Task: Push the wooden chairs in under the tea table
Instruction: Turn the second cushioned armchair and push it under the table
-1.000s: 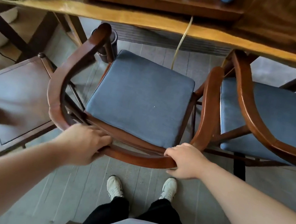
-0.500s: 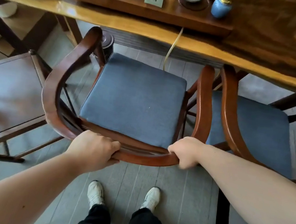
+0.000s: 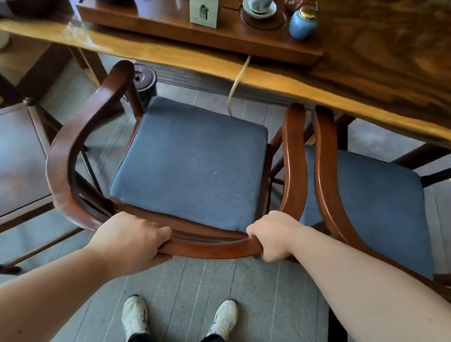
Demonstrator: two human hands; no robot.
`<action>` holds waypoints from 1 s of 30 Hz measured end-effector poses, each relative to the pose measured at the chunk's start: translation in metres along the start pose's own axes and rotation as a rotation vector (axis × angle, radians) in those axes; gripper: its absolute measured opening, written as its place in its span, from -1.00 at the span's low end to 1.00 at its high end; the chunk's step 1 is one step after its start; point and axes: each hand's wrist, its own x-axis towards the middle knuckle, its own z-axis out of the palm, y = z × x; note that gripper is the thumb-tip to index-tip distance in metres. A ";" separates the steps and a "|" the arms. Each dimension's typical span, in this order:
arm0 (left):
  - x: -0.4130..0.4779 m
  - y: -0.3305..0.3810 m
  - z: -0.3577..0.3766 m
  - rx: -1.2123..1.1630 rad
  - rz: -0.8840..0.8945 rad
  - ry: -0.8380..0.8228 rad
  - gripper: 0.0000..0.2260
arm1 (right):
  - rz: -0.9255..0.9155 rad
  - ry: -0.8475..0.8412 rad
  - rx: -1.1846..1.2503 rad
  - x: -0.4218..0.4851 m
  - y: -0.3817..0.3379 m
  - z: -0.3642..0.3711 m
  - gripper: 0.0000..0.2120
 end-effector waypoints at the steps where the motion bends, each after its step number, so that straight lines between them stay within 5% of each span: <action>1: 0.000 0.002 -0.001 0.013 0.000 -0.005 -0.58 | 0.000 -0.011 0.006 -0.003 -0.001 0.001 -0.82; 11: 0.015 0.022 -0.011 0.064 0.009 -0.031 -0.61 | 0.011 -0.057 0.003 -0.023 0.009 0.001 -0.81; 16: 0.016 0.030 -0.021 0.027 -0.142 -0.137 -0.64 | 0.004 -0.074 0.031 -0.025 0.013 -0.006 -0.83; 24: 0.016 0.029 -0.021 0.015 -0.139 -0.076 -0.68 | 0.028 -0.031 0.052 -0.028 0.010 -0.005 -0.77; 28: 0.012 0.027 -0.022 -0.080 -0.109 -0.063 -0.53 | -0.016 0.074 0.058 -0.037 0.006 -0.020 -0.15; 30: 0.007 0.024 -0.027 -0.090 -0.061 -0.049 -0.37 | -0.064 0.166 0.054 -0.043 -0.002 -0.038 0.01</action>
